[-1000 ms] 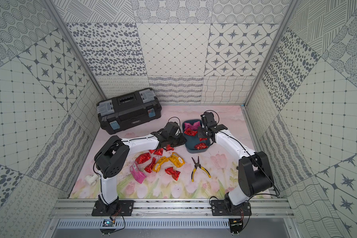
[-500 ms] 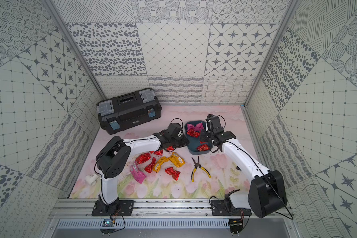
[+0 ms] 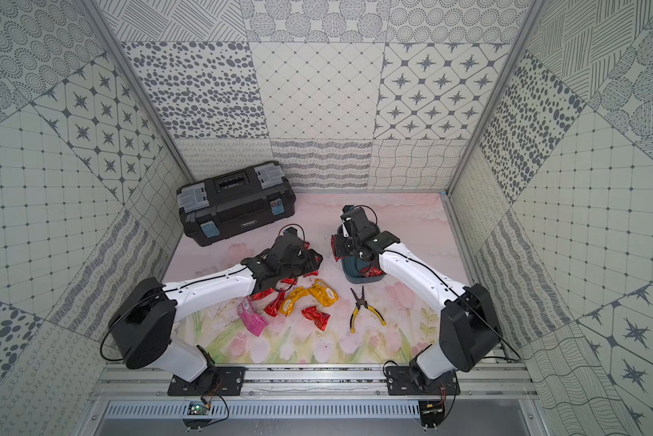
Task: Take the tea bags out of the storage box
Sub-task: Place the tea bag at the center of the board, then pick up the tea bag from the storage box.
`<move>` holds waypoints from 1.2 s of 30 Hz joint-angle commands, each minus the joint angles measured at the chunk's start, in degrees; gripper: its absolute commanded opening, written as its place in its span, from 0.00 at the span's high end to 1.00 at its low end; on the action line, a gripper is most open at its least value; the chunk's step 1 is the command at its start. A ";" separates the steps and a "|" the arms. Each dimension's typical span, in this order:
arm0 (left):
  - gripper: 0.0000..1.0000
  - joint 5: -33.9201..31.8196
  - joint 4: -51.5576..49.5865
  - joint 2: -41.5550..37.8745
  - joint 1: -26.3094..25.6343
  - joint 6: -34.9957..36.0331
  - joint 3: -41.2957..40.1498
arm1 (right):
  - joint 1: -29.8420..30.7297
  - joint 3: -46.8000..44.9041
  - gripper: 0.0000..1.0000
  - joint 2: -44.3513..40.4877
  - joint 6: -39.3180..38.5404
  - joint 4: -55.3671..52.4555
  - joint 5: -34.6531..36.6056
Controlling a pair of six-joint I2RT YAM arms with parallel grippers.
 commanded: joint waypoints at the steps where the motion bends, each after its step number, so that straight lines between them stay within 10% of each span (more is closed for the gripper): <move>1: 0.51 -17.20 -5.29 -9.88 0.58 -6.83 -6.99 | 2.30 2.11 1.00 5.13 3.19 2.61 0.08; 13: 0.52 -13.39 -4.32 -14.99 2.74 -6.77 -12.91 | 4.50 4.98 0.96 18.16 5.76 3.33 3.95; 21: 0.46 -5.02 0.67 -12.44 3.33 -1.53 -11.32 | 4.12 5.11 0.64 12.74 3.60 3.09 4.73; 36: 0.43 16.41 7.61 5.32 -0.04 3.99 2.75 | -16.92 -4.97 0.38 1.85 -9.61 -4.78 0.93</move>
